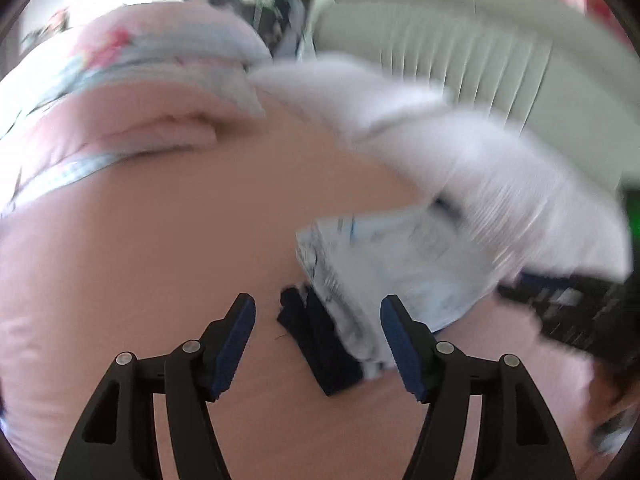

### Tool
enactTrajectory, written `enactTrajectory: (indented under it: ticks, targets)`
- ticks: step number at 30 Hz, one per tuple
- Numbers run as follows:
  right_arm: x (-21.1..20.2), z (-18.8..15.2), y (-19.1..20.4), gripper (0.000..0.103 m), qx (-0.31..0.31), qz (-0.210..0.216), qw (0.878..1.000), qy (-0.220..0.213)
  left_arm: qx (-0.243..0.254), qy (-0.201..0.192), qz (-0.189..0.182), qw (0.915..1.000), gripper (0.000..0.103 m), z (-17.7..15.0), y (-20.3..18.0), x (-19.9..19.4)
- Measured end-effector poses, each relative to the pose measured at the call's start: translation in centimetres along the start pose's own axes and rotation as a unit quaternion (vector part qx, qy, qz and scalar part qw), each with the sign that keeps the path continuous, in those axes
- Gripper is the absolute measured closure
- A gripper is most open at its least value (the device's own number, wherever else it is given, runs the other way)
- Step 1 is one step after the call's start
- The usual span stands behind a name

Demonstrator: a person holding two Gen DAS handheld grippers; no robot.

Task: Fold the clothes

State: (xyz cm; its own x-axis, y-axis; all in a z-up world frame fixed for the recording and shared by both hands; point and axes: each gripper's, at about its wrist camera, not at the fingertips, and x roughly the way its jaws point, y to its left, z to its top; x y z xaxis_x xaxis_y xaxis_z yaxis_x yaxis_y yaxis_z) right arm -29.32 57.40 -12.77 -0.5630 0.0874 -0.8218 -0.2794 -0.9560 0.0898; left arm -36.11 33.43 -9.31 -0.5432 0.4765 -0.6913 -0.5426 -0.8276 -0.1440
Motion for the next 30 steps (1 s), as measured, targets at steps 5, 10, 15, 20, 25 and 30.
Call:
enactTrajectory:
  ticks: [5,10,15,20,25,30]
  targets:
    - [-8.6,-1.7,5.2,0.044,-0.021,-0.006,0.999,-0.035,-0.082,-0.059,0.007,0.9948,0.02,-2.0,4.9,-11.1]
    - [-14.5,-3.7,12.1,0.037,-0.03,0.005,0.998,-0.062,-0.109,-0.033,0.046,0.9924,0.018,-4.2,11.0,-15.9]
    - [-18.4,-5.5,18.9,0.035,-0.049,0.024,0.995,-0.082,-0.154,-0.043,0.083,0.9836,0.018,-4.6,16.7,-21.8]
    - [-20.9,-6.7,24.6,0.029,-0.077,0.046,0.992,-0.089,-0.166,-0.044,0.105,0.9795,0.013,-5.4,19.9,-26.6]
    - [-23.0,-8.2,28.1,0.028,-0.093,0.055,0.99,-0.094,-0.164,-0.049,0.138,0.9755,0.008,-7.0,21.1,-30.2]
    - [-25.5,-10.2,30.3,0.022,-0.109,0.07,0.987,-0.091,-0.148,-0.068,0.188,0.9686,0.008,-9.7,19.8,-35.2]
